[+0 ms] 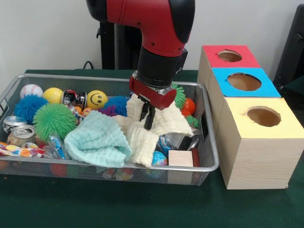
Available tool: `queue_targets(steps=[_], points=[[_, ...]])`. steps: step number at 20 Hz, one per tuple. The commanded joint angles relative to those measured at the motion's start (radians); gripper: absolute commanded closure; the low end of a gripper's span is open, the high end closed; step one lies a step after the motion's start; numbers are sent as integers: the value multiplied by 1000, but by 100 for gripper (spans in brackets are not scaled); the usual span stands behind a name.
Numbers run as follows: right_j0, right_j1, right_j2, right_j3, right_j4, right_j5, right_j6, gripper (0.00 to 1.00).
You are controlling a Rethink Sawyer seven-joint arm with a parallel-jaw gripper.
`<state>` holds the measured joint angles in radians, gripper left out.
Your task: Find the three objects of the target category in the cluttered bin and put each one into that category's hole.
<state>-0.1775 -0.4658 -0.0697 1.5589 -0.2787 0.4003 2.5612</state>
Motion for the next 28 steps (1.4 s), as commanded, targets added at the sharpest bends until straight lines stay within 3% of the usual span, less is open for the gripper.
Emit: queue_targets(steps=[1,8,17,25,28], points=[[-26,-23,50,21,11,121,-33,100],[-52,-11,74,32,25,112,-33,100],[-87,-186,83,56,7,243,-134,100],[-68,-199,5,31,-100,237,-143,100],[-74,-173,-22,14,-156,189,-146,100]])
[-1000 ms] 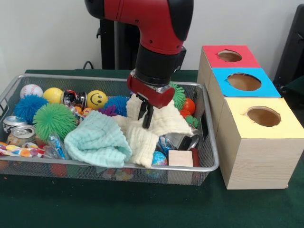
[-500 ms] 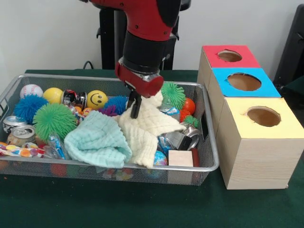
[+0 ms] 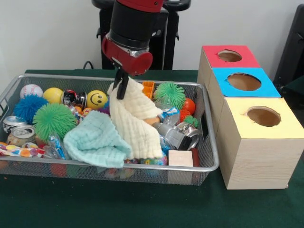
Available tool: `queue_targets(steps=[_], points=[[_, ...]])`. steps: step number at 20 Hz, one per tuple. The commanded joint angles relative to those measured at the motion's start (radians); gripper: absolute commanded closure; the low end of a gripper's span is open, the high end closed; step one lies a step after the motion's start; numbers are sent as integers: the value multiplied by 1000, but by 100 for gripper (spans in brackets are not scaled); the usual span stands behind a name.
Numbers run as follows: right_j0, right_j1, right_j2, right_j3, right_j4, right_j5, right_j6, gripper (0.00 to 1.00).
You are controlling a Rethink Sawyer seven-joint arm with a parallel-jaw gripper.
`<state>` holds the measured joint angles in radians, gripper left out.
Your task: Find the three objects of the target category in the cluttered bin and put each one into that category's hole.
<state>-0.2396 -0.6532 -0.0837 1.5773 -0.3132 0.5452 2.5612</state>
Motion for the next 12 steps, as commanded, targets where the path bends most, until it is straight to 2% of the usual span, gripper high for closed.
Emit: queue_targets(steps=[1,8,12], points=[[-22,25,-5,-7,-134,29,-148,100],[-116,91,32,-4,-213,-69,-155,100],[-152,95,57,0,-244,-84,-160,100]])
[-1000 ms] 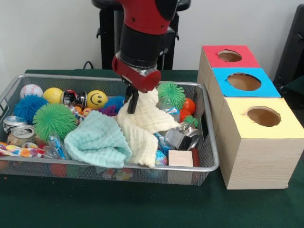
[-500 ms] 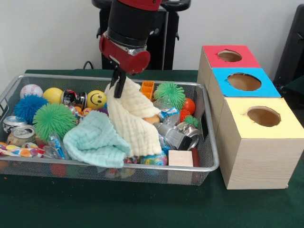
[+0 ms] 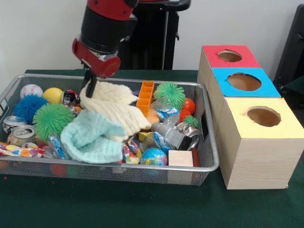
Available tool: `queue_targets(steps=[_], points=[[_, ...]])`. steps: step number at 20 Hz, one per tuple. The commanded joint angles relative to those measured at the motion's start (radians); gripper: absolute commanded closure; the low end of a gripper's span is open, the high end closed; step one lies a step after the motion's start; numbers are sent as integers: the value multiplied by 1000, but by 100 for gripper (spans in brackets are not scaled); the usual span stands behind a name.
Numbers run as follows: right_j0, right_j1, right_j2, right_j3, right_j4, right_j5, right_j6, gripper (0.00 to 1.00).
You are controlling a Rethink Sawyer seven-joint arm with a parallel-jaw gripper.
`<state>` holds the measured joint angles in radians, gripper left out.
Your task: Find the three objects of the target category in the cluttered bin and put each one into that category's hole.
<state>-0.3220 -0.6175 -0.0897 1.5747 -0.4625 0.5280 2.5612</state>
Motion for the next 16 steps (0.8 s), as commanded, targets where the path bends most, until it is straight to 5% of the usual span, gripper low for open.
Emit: queue_targets(steps=[1,16], points=[[-80,60,69,2,-101,-66,-165,100],[-173,105,155,-48,-182,-74,-193,100]])
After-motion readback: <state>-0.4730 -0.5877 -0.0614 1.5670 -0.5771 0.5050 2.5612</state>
